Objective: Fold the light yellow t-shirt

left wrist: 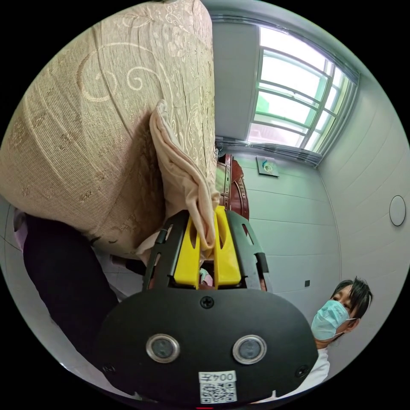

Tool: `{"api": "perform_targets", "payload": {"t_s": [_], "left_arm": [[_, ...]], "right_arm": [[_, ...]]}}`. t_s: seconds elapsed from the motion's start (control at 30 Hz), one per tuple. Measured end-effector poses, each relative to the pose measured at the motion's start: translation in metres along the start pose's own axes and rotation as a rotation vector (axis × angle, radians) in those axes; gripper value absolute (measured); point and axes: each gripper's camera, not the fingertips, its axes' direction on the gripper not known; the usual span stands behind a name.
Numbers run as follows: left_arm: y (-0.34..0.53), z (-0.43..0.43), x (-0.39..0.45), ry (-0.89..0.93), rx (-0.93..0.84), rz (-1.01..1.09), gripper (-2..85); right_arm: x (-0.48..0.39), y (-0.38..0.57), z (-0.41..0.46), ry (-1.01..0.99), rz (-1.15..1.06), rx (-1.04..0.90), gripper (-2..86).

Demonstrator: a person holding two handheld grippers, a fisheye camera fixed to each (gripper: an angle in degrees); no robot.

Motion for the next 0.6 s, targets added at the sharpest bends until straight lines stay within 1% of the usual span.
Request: {"api": "perform_targets", "payload": {"t_s": [0.1, 0.17, 0.3, 0.37, 0.43, 0.5, 0.6], "left_arm": [[-0.004, -0.002, -0.001, 0.009, -0.003, 0.0, 6.6], [-0.008, -0.005, -0.004, 0.013, -0.004, -0.002, 6.7], [-0.016, -0.022, -0.019, 0.009, 0.013, -0.006, 7.7], [-0.017, -0.033, -0.026, -0.02, 0.027, 0.007, 8.5], [-0.017, -0.044, -0.04, -0.029, 0.042, -0.02, 8.8], [-0.014, -0.051, -0.065, 0.015, 0.045, -0.076, 8.2], [-0.004, -0.053, -0.088, 0.051, 0.073, -0.128, 6.8]], "right_arm": [[0.005, -0.013, 0.018, 0.009, 0.006, -0.025, 10.4], [0.008, -0.021, 0.027, 0.019, 0.041, -0.024, 4.9], [0.002, -0.023, 0.032, -0.057, 0.166, 0.006, 3.6], [-0.008, -0.021, 0.033, -0.141, 0.234, 0.008, 3.4], [-0.02, -0.02, 0.032, -0.21, 0.244, 0.028, 3.3], [-0.033, -0.023, 0.033, -0.218, 0.255, 0.03, 3.3], [-0.052, -0.031, 0.039, -0.16, 0.253, -0.015, 3.4]]}}
